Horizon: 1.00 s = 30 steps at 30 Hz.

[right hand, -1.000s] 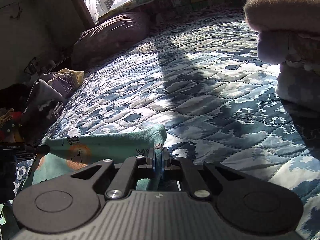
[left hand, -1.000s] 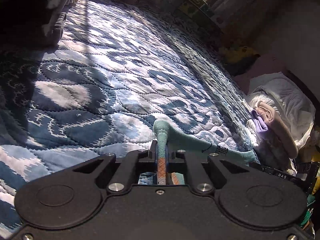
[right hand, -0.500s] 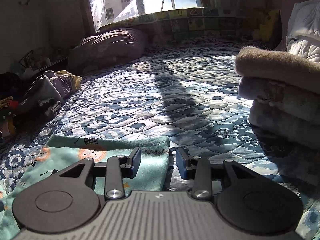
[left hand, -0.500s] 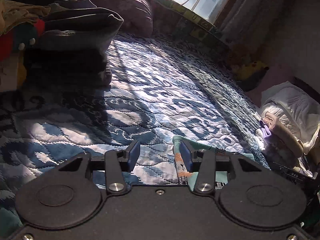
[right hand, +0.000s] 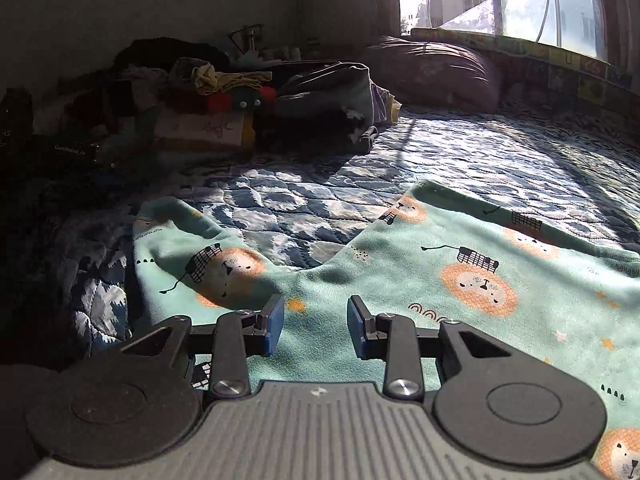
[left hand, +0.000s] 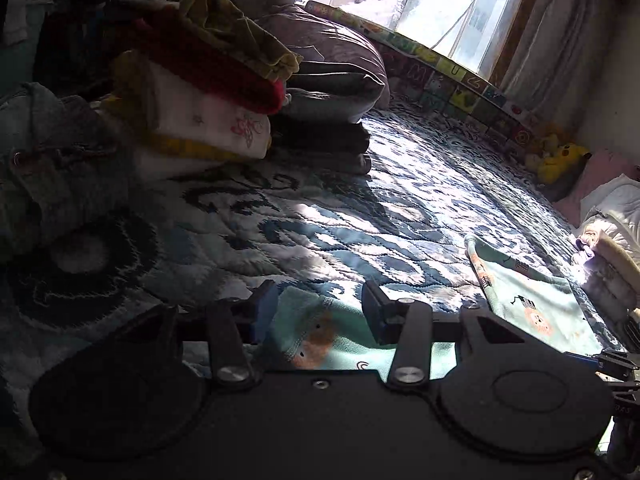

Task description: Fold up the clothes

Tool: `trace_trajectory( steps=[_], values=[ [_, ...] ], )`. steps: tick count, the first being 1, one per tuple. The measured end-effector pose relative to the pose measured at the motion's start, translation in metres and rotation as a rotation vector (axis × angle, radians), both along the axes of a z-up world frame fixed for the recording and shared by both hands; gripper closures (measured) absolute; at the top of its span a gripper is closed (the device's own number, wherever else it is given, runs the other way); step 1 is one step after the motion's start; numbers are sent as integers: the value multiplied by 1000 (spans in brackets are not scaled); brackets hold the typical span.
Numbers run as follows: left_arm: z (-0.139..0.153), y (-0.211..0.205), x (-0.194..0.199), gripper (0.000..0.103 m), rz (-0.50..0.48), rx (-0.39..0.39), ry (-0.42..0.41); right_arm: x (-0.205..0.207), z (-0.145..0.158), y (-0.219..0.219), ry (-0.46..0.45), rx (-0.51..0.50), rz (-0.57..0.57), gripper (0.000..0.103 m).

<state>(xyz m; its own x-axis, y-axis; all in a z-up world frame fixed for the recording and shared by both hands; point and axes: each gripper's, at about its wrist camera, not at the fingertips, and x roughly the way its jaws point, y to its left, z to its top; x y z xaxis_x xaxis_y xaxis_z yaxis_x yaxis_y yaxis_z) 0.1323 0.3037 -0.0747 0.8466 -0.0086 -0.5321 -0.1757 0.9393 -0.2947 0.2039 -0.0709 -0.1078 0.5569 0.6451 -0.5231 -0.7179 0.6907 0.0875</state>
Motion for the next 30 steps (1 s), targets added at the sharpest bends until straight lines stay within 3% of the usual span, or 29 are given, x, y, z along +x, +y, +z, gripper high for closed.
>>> trace_trajectory(
  steps=[4, 7, 11, 12, 13, 14, 16, 19, 22, 27, 30],
  values=[
    [-10, 2, 15, 59, -99, 109, 48, -11, -5, 18, -24, -17, 31, 68],
    [-23, 16, 31, 59, -149, 125, 91, -10, -8, 20, -40, -13, 36, 68],
    [-37, 36, 46, 59, -175, -1, 103, -4, -12, 20, -41, 16, 45, 68],
    [-40, 38, 49, 63, -181, -39, 103, -2, -14, 21, -40, 23, 46, 68],
    [-43, 39, 51, 74, -180, -63, 104, -1, -16, 22, -39, 29, 48, 68],
    [-45, 38, 50, 103, -172, -77, 95, 1, -18, 23, -35, 31, 48, 68],
    [-48, 41, 40, 103, -102, -108, 39, 4, -24, 21, -14, 35, 35, 68],
    [-71, 67, 23, 103, 84, -273, 0, 8, -33, 16, 17, 45, 6, 69],
    [-71, 60, 23, 103, 97, -235, 9, 7, -37, 14, 17, 43, -4, 68],
    [-55, 59, 20, 102, 113, -171, 31, -5, -20, 21, -84, 48, 31, 68],
    [-41, 51, 3, 101, 114, -136, -26, -6, -10, 32, -142, 41, 76, 84]
  ],
)
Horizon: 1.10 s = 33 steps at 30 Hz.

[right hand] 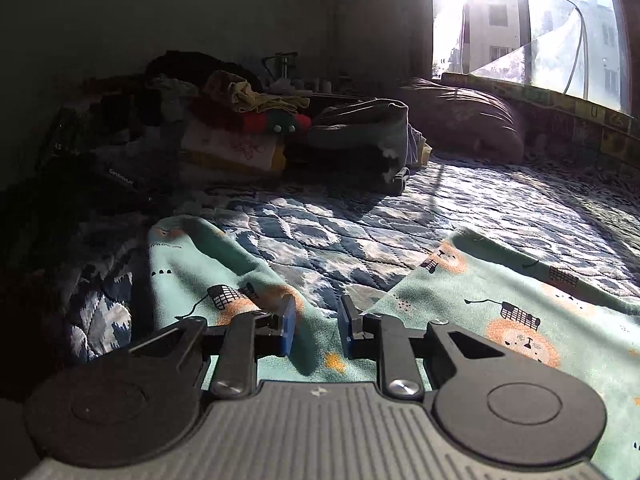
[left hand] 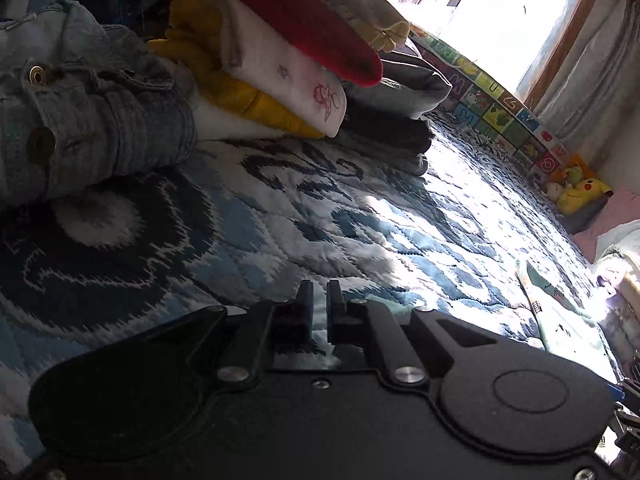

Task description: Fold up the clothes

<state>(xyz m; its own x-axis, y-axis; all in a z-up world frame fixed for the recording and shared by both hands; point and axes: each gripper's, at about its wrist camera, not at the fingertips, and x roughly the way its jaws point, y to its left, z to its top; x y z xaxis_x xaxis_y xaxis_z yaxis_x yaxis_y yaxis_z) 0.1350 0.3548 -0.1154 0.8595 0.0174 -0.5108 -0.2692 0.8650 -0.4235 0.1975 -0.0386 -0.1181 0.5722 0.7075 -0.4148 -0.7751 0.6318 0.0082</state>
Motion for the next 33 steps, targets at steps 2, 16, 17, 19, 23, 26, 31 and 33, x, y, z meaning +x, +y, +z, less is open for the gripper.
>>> trace_trajectory(
  steps=[2, 16, 17, 19, 23, 26, 31, 33],
  values=[
    [7, -14, -7, 101, -54, 20, -42, 10, -4, 8, 24, -10, -1, 87],
    [-24, -119, 56, 98, -247, 163, 29, 31, -26, 11, 139, -11, -65, 89],
    [-26, -100, 54, 98, -155, 93, 35, 33, -26, 10, 147, -5, -66, 89],
    [-27, -68, 42, 98, -5, 17, 36, 34, -26, 8, 158, 4, -69, 88],
    [-15, -57, 24, 98, 61, 37, 18, 28, -22, 9, 121, -6, -80, 82],
    [2, -76, 11, 96, -27, 13, -52, 9, -8, 9, 43, -4, -37, 80],
    [-10, -142, 9, 76, -300, -16, -30, -34, -15, 27, -43, -166, 167, 82],
    [-29, -147, 8, 94, -255, 102, 34, -41, -25, 30, -54, -205, 169, 82]
  ],
)
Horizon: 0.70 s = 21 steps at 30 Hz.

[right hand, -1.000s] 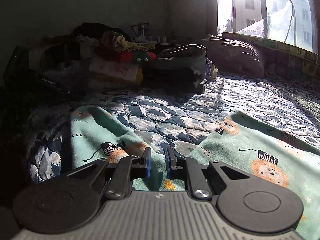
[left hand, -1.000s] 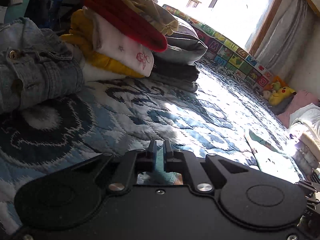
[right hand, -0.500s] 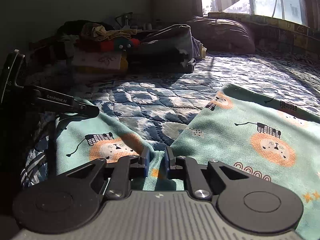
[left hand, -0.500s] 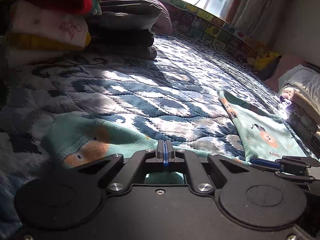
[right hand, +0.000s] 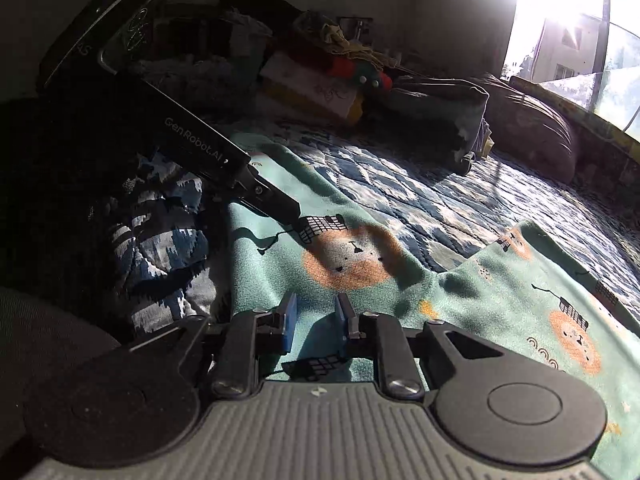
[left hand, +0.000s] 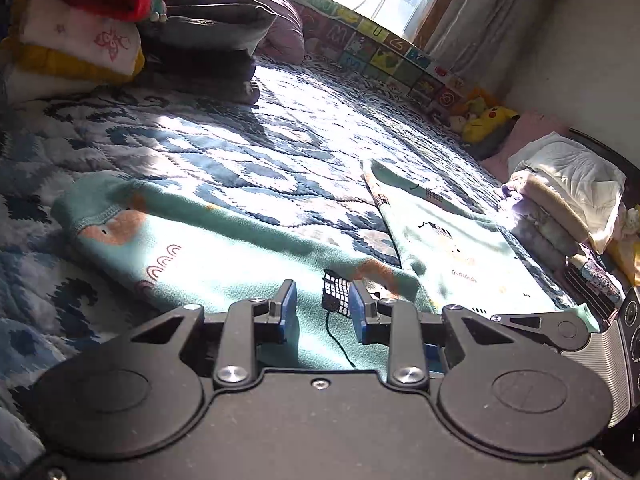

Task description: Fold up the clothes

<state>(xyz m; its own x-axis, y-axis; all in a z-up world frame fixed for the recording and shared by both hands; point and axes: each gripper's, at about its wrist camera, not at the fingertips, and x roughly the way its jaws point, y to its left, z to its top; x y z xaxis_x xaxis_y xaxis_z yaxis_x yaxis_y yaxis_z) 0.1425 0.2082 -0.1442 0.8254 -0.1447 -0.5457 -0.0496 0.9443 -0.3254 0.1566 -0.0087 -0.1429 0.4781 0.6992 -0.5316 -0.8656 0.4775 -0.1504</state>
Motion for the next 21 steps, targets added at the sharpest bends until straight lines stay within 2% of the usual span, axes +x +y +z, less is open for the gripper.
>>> trace_trajectory(
  steps=[1, 3, 5, 8, 9, 10, 13, 14, 15, 21],
  values=[
    [-7, 14, -4, 98, 39, -45, -7, -1, 0, -1, 4, -3, -4, 82],
    [-6, 42, -15, 98, 153, -110, -20, -1, 6, -10, 57, 9, -6, 82],
    [-1, 56, -24, 98, 235, -69, -27, -4, 8, -23, 100, 0, 1, 82],
    [6, 70, -42, 98, 314, -63, -23, -16, 13, -48, 128, 11, 11, 82],
    [10, 68, -49, 83, 332, -39, -27, -20, 16, -60, 139, 32, -5, 82],
    [14, 66, -56, 78, 339, -33, -35, -25, 18, -71, 153, 48, -23, 82],
    [29, 52, -71, 68, 299, -69, -62, -47, 22, -110, 140, 70, -100, 82],
    [37, 43, -74, 59, 277, -73, -73, -50, 23, -123, 151, 87, -130, 82],
    [45, 32, -74, 56, 252, -70, -90, -52, 25, -139, 162, 113, -175, 82],
    [104, -66, -48, 54, 5, -72, -171, -51, 28, -244, 176, 248, -549, 81]
  ],
)
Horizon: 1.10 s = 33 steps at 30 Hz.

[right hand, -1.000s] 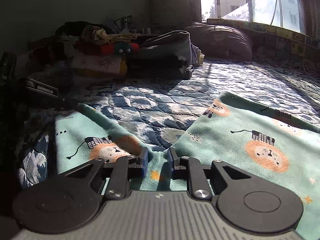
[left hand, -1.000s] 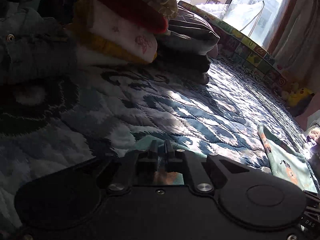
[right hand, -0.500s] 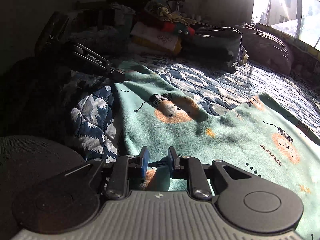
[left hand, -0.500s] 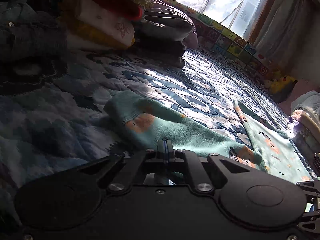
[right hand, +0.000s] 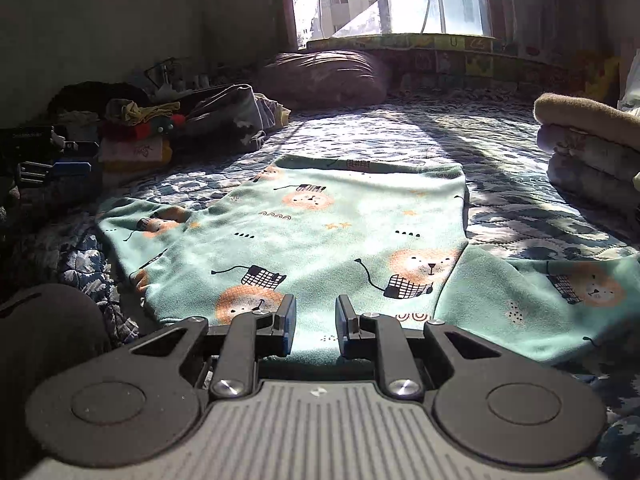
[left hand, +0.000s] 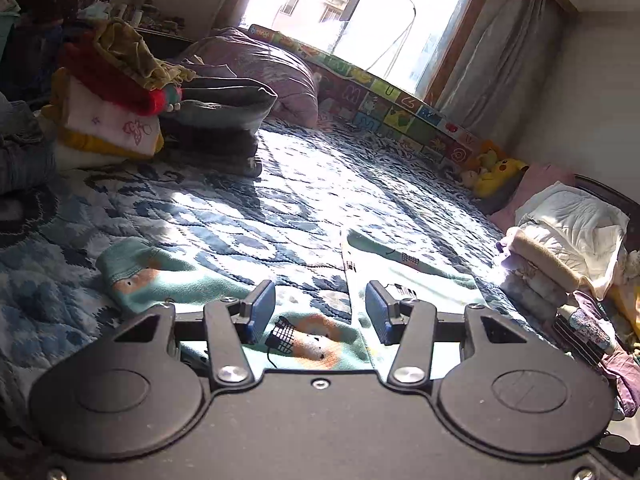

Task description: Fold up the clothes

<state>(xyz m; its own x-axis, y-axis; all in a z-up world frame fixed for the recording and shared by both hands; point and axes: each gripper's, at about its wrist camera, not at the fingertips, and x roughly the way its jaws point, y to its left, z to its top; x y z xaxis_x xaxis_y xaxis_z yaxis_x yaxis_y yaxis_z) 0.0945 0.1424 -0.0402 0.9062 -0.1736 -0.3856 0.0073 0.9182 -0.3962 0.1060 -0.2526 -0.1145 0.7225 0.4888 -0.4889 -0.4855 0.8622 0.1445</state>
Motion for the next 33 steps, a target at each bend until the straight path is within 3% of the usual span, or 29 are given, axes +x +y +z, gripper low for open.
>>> trace_trajectory(
  steps=[3, 6, 10, 13, 18, 21, 24, 26, 28, 30, 31, 33],
  values=[
    [11, -68, 23, 54, -152, 4, 3, 2, -1, -52, 0, 51, -222, 79],
    [0, -151, 41, 54, -306, 50, 32, 8, -4, -108, 0, 171, -413, 72],
    [-23, -246, 55, 56, -499, 164, 26, 31, -8, -149, -22, 211, -538, 72],
    [-41, -293, 76, 56, -597, 233, 20, 57, -9, -156, -39, 188, -548, 71],
    [-60, -333, 118, 58, -688, 329, 70, 99, -17, -153, 3, 18, -509, 71],
    [-62, -347, 149, 58, -724, 363, 96, 109, -16, -159, -8, -30, -512, 71],
    [-67, -363, 179, 58, -825, 411, 146, 115, -18, -170, -6, -79, -557, 70],
    [-72, -377, 194, 58, -877, 462, 167, 117, -22, -181, 8, -59, -594, 70],
    [-77, -388, 207, 64, -939, 490, 194, 119, -25, -188, 15, -38, -609, 69],
    [-81, -398, 215, 84, -1000, 505, 212, 120, -28, -189, 18, -30, -615, 69],
    [-82, -400, 222, 91, -1012, 490, 225, 120, -28, -191, 20, -15, -618, 68],
    [-81, -383, 254, 97, -980, 266, 316, 121, -30, -191, 22, -4, -616, 65]
  ],
)
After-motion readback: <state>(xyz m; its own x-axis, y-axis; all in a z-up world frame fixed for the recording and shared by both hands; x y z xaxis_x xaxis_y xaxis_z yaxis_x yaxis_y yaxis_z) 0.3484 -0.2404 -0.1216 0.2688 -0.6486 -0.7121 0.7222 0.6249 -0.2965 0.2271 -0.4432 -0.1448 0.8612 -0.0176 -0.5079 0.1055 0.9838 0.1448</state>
